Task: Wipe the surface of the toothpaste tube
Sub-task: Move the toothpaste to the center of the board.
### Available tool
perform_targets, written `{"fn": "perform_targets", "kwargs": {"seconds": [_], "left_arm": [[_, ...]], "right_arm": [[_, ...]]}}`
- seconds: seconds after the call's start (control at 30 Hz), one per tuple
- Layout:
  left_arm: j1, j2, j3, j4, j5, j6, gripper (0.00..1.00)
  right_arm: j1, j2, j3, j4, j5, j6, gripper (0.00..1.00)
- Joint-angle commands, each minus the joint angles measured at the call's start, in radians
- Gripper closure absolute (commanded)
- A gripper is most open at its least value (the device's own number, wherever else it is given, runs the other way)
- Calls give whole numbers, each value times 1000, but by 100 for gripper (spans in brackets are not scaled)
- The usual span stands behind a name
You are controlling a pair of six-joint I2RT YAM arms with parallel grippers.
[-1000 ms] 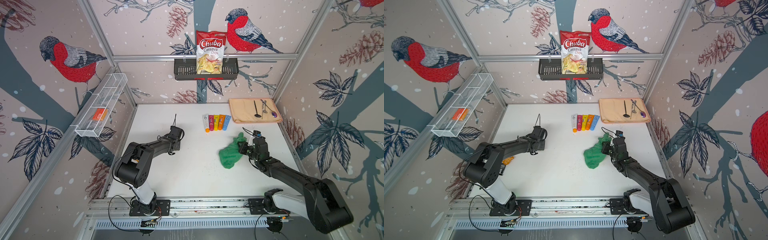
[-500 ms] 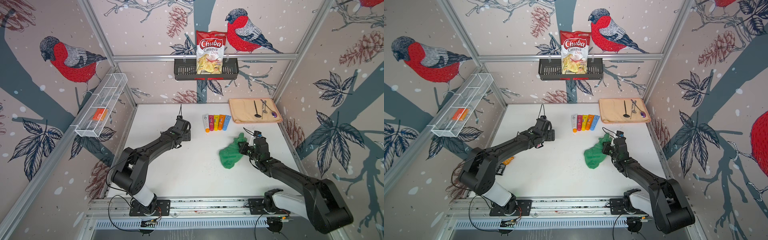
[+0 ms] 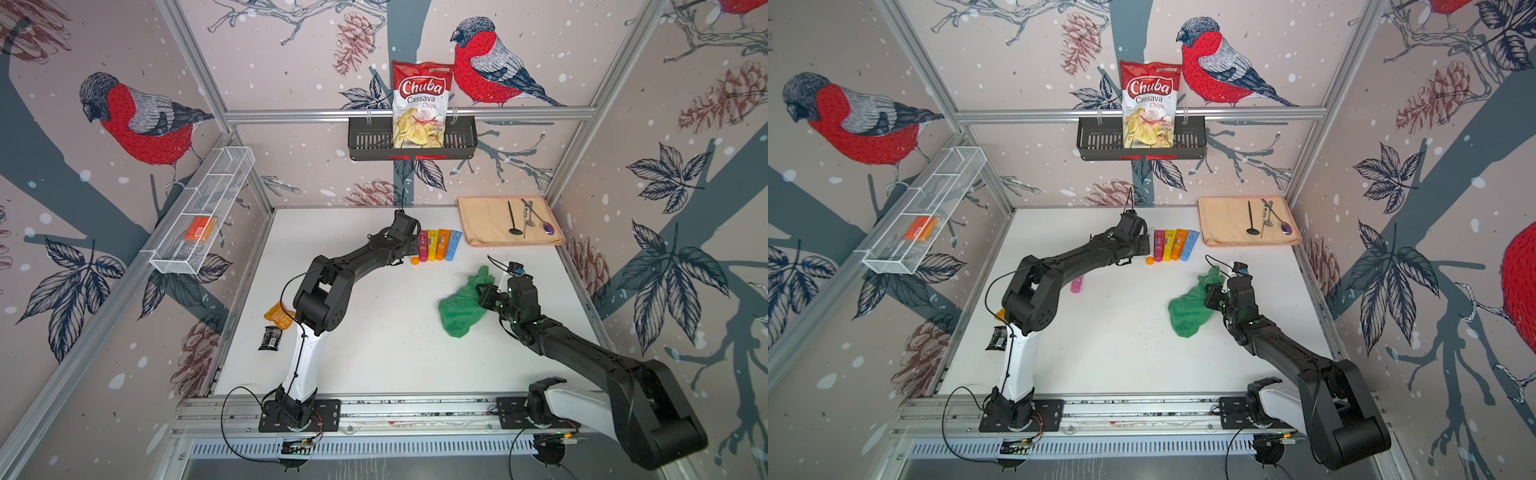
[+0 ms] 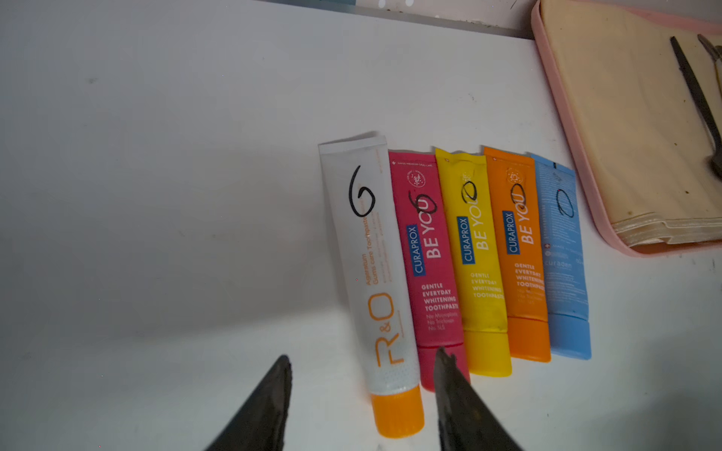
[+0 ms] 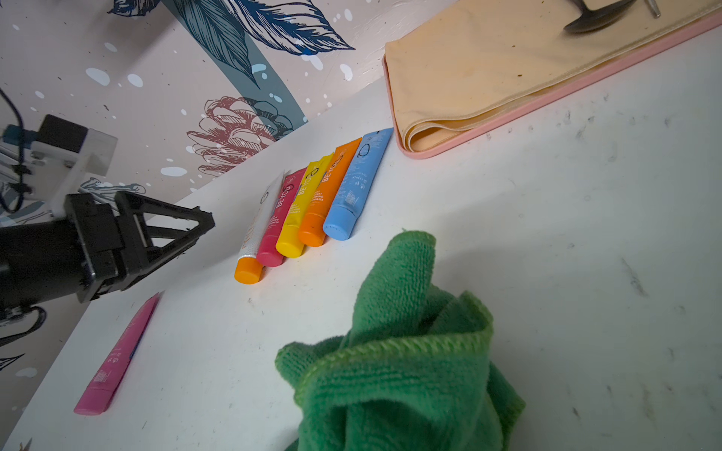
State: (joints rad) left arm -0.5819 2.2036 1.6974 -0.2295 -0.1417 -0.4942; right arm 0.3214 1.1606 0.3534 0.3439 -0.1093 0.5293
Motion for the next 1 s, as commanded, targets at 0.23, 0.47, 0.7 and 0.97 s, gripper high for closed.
{"fn": "perform_targets", "kwargs": {"seconds": [0.23,0.47,0.7,0.97], "left_arm": [[-35,90,92,-89,-16,-5,45],[-45,112,80,-101,-24,-3,48],[-45,101,47,-88,-21,10,54],[-45,67,-18,-53,-36,23,74]], "right_arm": [[7,13,15,37,-6,9,86],[7,17,18,35,-6,9,86],[8,23,21,35,-7,7,86],[9,21,21,34,-7,5,86]]}}
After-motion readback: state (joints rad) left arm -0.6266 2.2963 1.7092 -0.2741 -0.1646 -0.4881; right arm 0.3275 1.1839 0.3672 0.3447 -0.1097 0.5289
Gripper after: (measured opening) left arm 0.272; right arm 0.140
